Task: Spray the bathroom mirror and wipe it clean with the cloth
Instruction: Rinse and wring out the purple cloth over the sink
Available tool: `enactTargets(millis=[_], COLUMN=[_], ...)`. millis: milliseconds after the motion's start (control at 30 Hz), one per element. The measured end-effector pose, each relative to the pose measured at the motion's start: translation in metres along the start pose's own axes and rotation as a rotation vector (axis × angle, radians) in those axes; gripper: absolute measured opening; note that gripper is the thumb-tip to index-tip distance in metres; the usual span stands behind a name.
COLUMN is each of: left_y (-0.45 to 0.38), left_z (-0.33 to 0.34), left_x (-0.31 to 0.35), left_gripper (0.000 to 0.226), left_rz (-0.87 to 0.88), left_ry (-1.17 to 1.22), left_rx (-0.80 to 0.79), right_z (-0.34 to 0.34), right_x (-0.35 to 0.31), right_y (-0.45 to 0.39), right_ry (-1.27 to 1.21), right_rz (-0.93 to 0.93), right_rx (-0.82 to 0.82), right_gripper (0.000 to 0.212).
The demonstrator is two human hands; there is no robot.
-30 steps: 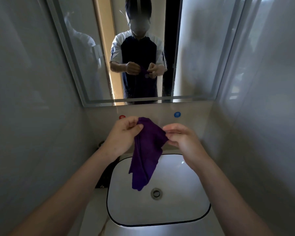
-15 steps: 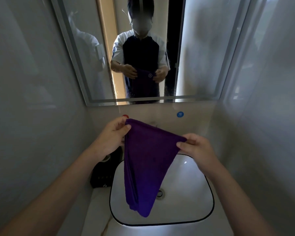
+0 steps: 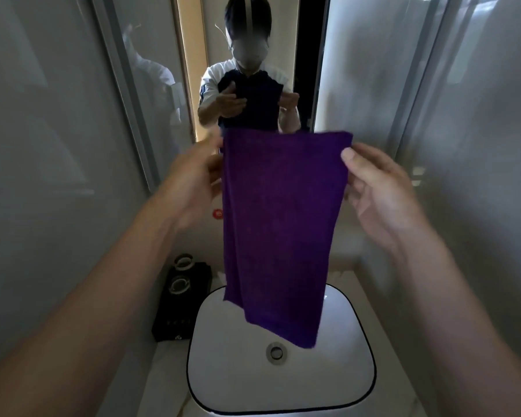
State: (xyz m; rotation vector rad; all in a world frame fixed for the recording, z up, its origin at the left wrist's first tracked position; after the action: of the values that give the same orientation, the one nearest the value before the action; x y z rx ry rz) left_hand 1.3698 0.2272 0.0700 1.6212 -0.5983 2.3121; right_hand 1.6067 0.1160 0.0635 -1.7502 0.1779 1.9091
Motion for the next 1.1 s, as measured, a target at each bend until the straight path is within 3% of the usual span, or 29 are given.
enactTargets(millis=[67, 200, 367, 633, 700, 800, 833, 933, 1000, 1067, 1100], left_y=[0.007, 0.074, 0.085, 0.064, 0.060, 0.054, 0.053, 0.052, 0.050, 0.047, 0.046], left_z=[0.004, -0.014, -0.042, -0.052, -0.058, -0.065, -0.066, -0.064, -0.068, -0.074, -0.073], left_x=[-0.043, -0.195, -0.234, -0.199, -0.198, -0.195, -0.193, -0.189, -0.193, -0.201, -0.203], left_gripper=[0.062, 0.032, 0.016, 0.025, 0.031, 0.032, 0.031, 0.029, 0.048, 0.109, 0.127], left_rz=[-0.154, -0.524, -0.602, -0.493, -0.479, -0.462, -0.461, -0.453, -0.466, -0.493, -0.507], left_ry=[0.016, -0.185, -0.128, -0.188, -0.252, -0.396, -0.432, -0.460, -0.493, -0.486, -0.498], left_rx=[-0.045, -0.241, -0.044, 0.014, 0.067, 0.149, 0.177, 0.201, 0.206, 0.170, 0.122], right_z=[0.002, -0.014, -0.029, -0.022, -0.020, -0.017, -0.014, -0.005, 0.000, 0.000, -0.002], right_x=[0.041, 0.172, 0.229, 0.197, 0.194, 0.201, 0.203, 0.205, 0.201, 0.194, 0.191], right_y=[0.016, 0.079, 0.098, 0.069, 0.066, 0.067, 0.067, 0.065, 0.065, 0.064, 0.062], right_ry=[0.221, 0.367, 0.368, 0.515, 0.548, 0.614, 0.650, 0.865, 1.008, 1.101, 1.120], right_rz=[0.137, 0.512, 0.718, 0.615, 0.574, 0.544, 0.523, 0.392, 0.291, 0.222, 0.198], right_rx=[-0.078, -0.142, -0.105, -0.213, -0.195, -0.187, -0.208, -0.280, -0.283, -0.252, -0.231], right_gripper=[0.055, 0.024, 0.014, 0.017, 0.033, 0.090, 0.100, 0.092, 0.079, 0.061, 0.051])
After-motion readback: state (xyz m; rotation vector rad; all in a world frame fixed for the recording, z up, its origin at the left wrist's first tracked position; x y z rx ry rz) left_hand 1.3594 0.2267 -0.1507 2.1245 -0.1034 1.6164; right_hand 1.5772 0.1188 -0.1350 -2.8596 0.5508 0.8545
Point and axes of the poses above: each hand's wrist, its own y-axis away from the middle knuckle, its own z-axis out of the palm, x = y × z, the point moved 9 cm from there along -y, towards the middle knuckle, and after that the axes turned 11 degrees about y, right-handed, at the moved point
